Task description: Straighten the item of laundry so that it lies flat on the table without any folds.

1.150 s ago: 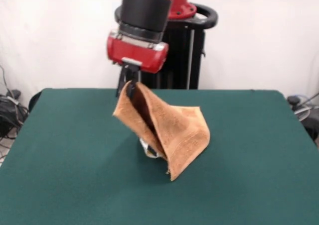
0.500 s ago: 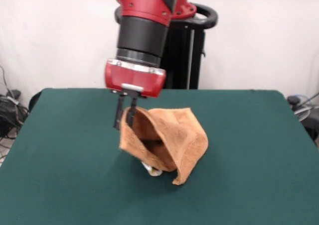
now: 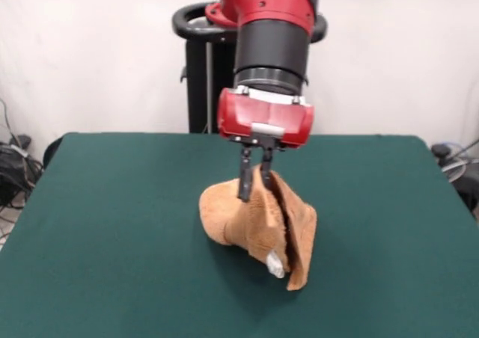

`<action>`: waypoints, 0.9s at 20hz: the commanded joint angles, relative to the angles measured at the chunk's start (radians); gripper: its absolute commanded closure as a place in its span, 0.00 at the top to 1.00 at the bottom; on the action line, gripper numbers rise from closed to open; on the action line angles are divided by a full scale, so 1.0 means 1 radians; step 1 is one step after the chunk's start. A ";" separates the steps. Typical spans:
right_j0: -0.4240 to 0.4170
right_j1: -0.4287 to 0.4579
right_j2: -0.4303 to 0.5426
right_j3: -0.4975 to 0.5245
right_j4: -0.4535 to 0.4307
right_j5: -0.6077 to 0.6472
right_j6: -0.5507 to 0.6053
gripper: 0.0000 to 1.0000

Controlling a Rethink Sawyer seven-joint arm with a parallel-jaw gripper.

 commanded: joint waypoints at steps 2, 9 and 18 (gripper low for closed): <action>0.077 0.007 -0.071 0.072 0.098 -0.014 0.170 0.00; 0.380 -0.167 -0.322 0.230 0.280 0.267 0.200 0.00; 0.926 -0.094 -0.718 0.176 0.508 0.720 0.403 0.00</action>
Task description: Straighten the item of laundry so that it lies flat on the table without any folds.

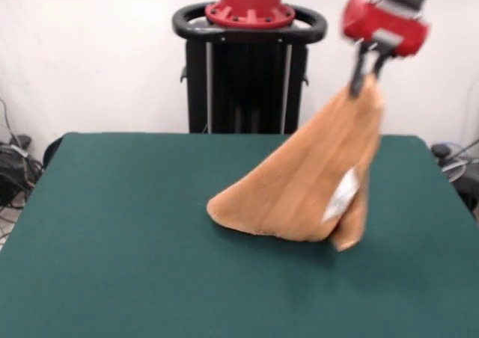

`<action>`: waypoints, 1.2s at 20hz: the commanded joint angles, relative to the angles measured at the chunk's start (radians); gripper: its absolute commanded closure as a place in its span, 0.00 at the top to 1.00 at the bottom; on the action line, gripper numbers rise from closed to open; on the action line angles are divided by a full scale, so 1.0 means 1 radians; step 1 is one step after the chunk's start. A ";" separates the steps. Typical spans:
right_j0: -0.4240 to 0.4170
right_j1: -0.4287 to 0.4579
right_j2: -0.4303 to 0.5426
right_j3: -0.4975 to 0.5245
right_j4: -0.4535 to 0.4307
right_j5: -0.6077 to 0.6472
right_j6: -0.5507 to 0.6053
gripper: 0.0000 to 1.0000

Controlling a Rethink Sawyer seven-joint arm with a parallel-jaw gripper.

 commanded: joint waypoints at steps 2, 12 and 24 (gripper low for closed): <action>0.277 0.008 -0.277 0.047 0.158 0.379 0.424 0.00; 0.451 0.013 -0.288 -0.010 0.227 0.595 0.572 0.00; 0.417 -0.040 -0.258 -0.027 0.234 0.655 0.633 0.00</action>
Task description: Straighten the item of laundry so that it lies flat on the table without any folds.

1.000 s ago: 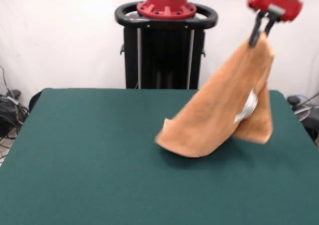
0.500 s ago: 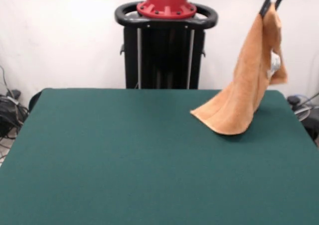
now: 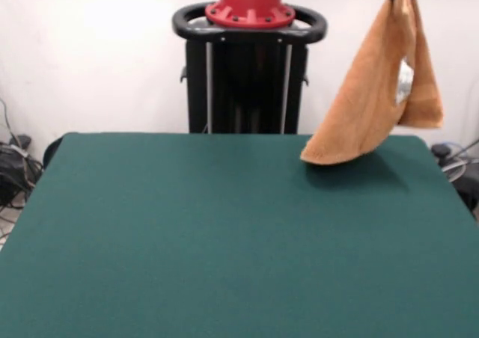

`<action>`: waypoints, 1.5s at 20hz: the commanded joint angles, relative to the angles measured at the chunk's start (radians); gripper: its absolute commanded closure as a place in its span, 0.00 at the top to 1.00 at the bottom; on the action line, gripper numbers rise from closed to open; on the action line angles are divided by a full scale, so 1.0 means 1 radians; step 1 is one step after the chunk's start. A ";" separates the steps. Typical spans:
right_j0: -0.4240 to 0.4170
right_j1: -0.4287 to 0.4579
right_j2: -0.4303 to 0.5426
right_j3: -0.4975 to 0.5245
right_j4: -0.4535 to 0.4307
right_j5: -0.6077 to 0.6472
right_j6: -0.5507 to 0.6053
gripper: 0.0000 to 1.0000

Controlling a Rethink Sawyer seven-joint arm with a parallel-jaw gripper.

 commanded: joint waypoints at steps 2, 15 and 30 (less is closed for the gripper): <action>-0.075 0.068 0.025 -0.025 0.079 -0.064 0.341 0.00; -0.427 0.196 0.151 -0.028 -0.023 -0.536 0.113 0.00; -0.667 0.190 0.353 -0.006 -0.174 -0.718 0.061 1.00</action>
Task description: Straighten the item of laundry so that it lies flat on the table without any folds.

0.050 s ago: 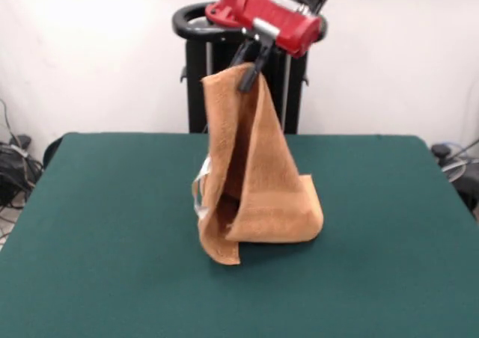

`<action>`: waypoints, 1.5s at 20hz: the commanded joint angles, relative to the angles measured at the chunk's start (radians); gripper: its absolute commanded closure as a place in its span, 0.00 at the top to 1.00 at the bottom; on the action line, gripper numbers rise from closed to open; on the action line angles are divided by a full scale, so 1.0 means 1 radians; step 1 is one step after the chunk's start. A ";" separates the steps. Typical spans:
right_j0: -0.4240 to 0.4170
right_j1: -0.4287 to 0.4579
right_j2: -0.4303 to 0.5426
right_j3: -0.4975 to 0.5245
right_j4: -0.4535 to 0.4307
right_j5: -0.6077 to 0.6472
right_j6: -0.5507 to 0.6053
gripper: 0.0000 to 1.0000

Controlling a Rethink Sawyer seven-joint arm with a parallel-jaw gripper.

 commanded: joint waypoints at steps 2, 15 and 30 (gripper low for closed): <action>-0.023 0.005 0.198 -0.004 -0.047 0.032 0.070 1.00; -0.001 -0.135 0.307 0.048 0.019 0.242 0.126 1.00; 0.048 0.124 0.224 -0.007 0.013 -0.084 0.189 1.00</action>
